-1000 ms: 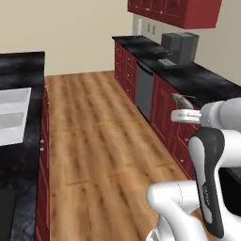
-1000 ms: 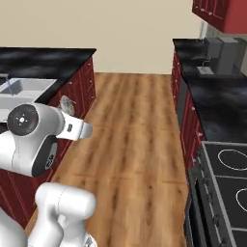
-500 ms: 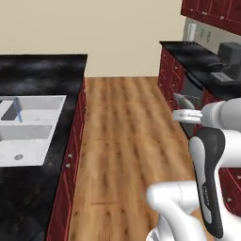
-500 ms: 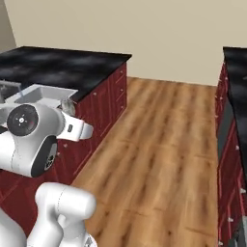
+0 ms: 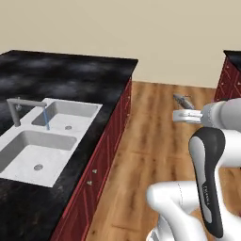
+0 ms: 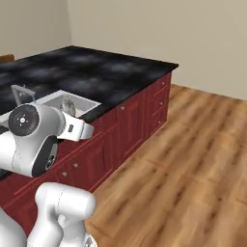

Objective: Take the fish out of the fridge, briefly rinse it in the sink, and place it on the tray next to the sink.

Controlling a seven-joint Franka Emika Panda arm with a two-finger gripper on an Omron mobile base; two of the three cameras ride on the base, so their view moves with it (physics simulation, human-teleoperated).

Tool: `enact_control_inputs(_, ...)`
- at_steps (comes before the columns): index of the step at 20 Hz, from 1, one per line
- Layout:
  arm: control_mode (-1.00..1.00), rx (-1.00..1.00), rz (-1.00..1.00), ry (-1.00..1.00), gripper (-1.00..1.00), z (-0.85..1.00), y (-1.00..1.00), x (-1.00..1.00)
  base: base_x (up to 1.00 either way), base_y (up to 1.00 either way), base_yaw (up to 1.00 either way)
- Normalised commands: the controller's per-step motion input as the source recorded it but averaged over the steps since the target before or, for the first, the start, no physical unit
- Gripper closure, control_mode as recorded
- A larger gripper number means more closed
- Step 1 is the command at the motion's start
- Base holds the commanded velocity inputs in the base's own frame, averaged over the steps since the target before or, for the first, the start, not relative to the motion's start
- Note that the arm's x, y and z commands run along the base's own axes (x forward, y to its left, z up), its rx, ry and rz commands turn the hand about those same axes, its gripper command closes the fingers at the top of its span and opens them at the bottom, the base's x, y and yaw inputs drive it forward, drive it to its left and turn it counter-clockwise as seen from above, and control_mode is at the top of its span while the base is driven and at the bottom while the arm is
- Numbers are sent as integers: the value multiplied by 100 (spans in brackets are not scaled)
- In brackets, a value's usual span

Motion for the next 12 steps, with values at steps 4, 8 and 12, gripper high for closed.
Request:
enact_control_inputs(4,100,0,0,0,100,0,0,0,48,-26,52)
enact_control_inputs(8,100,0,0,0,100,0,0,0,29,-31,52)
enact_control_inputs(12,100,0,0,0,100,0,0,0,30,-39,51)
